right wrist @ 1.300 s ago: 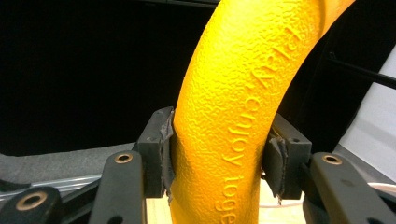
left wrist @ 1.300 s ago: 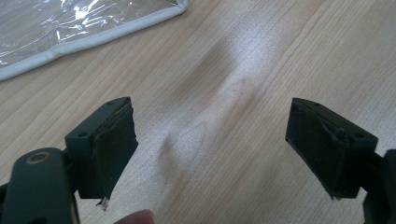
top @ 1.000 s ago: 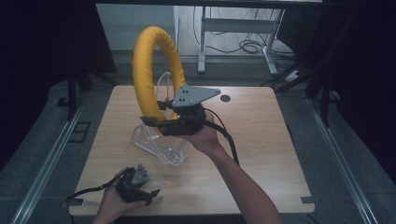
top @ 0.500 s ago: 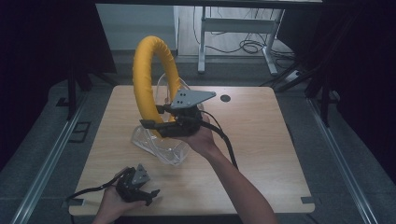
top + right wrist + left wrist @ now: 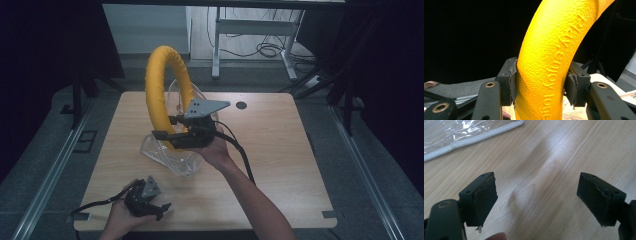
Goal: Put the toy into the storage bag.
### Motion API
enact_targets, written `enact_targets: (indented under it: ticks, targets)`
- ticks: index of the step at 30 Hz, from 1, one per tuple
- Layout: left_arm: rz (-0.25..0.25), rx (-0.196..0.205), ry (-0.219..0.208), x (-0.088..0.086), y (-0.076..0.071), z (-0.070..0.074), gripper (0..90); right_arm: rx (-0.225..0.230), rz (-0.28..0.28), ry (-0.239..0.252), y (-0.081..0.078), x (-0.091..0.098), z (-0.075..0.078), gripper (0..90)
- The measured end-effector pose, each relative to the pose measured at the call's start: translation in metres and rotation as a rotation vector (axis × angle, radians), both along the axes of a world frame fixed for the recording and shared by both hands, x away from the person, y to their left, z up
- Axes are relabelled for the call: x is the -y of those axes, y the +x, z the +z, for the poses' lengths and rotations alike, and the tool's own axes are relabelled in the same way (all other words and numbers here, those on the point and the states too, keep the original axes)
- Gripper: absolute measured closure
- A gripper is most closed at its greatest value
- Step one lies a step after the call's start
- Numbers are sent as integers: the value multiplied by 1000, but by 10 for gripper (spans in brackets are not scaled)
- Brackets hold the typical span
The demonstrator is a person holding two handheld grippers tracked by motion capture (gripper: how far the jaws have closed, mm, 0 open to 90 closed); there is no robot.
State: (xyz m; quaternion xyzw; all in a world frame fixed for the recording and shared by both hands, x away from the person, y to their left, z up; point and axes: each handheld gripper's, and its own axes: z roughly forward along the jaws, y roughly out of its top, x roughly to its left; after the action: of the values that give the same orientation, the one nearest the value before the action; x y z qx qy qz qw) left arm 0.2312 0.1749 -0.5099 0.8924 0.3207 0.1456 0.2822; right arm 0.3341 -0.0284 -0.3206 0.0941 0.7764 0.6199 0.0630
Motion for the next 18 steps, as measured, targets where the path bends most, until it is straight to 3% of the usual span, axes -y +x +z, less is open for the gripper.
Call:
enact_targets:
  ticks: [18]
  targets:
    - [-3, -1, 2, 1, 0, -1, 161, -30, 6, -9, 4, 0, -17, 499]
